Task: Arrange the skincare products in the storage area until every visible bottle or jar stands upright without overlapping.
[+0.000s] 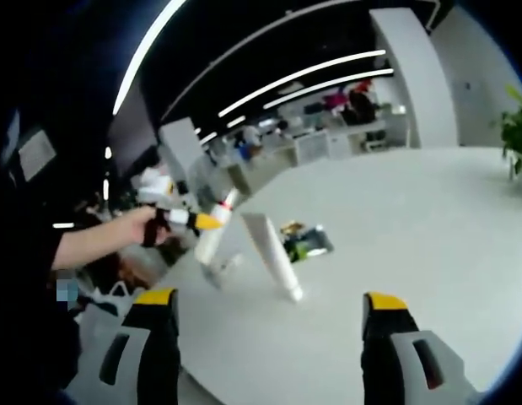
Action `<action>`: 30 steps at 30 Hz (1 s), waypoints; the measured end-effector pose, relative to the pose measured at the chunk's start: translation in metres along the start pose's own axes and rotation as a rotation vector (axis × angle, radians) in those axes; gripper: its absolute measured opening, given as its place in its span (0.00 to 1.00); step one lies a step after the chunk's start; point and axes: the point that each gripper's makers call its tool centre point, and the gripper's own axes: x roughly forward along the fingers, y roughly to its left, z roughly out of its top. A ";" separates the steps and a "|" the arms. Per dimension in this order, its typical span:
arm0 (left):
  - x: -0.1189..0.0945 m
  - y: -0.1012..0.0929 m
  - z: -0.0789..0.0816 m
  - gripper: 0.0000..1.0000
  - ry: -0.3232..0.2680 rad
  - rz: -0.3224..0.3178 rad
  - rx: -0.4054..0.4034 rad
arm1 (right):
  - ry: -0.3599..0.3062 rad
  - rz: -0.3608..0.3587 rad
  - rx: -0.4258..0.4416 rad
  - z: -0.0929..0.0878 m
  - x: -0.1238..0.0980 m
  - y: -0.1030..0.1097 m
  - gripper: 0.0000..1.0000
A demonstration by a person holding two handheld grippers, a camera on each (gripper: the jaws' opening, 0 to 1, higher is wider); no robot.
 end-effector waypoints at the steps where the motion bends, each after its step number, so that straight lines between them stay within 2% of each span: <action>1: -0.001 -0.001 0.000 0.23 -0.003 -0.003 0.003 | -0.001 0.004 -0.002 0.001 0.000 0.002 0.87; 5: -0.018 -0.016 0.006 0.23 -0.042 -0.026 0.034 | -0.009 0.023 -0.015 0.008 0.003 0.012 0.87; 14: -0.048 -0.053 0.018 0.23 -0.123 -0.102 0.037 | -0.089 0.124 0.002 0.043 0.015 0.050 0.84; 25: -0.078 -0.088 0.025 0.23 -0.177 -0.124 0.139 | -0.120 0.177 0.045 0.059 0.023 0.072 0.81; 30: -0.085 -0.099 0.023 0.23 -0.192 -0.144 0.143 | -0.146 0.227 0.084 0.079 0.028 0.092 0.77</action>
